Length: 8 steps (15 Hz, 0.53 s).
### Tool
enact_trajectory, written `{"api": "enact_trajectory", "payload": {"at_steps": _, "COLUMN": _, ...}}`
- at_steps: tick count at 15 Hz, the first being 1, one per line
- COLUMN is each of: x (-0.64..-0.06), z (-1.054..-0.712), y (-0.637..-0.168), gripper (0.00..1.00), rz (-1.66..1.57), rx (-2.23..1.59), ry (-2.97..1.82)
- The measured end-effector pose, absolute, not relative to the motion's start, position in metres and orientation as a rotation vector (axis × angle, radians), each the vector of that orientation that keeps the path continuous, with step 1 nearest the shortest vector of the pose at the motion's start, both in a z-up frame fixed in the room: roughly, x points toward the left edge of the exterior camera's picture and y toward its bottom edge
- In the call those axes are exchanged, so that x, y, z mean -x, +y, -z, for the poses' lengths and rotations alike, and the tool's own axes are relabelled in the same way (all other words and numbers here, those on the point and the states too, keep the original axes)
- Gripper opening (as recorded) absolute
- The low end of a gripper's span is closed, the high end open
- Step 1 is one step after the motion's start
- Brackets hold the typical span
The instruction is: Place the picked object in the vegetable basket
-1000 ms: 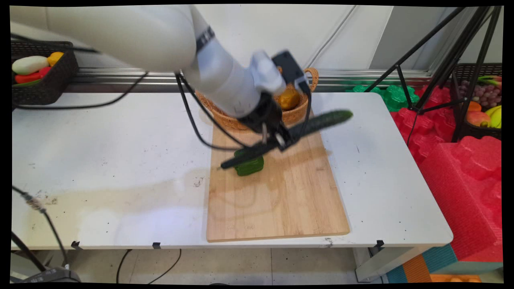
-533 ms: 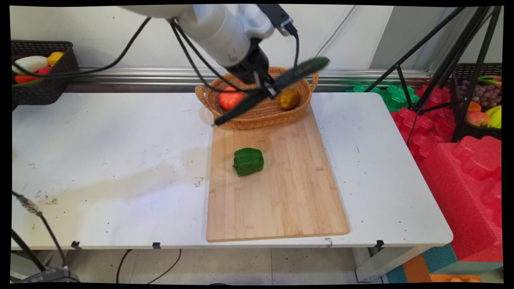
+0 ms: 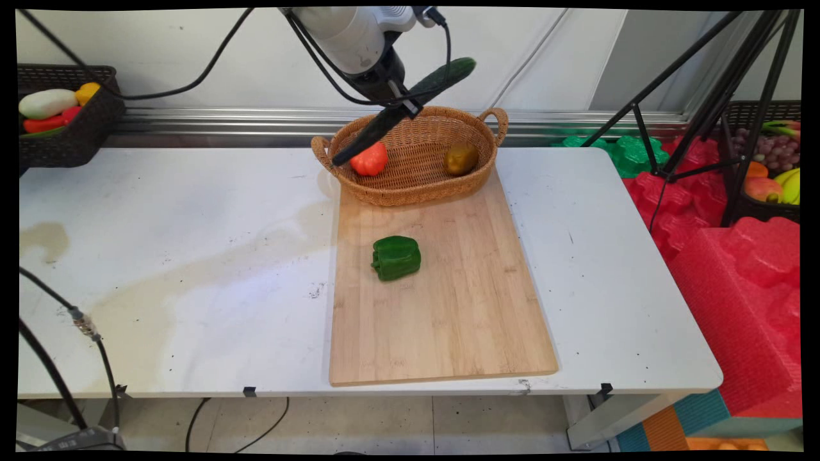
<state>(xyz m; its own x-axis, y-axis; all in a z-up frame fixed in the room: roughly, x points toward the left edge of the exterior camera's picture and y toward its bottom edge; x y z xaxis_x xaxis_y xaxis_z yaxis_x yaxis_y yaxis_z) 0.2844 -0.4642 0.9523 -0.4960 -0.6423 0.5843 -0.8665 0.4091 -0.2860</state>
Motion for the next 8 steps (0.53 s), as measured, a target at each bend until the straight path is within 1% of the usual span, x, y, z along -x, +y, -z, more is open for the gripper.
{"api": "enact_trajectory", "payload": {"at_steps": 8, "x": -0.304, "z": -0.91, "y": -0.505, "gripper": 0.0, "rz": -0.736, "rx": -1.393, "ry": -2.361}}
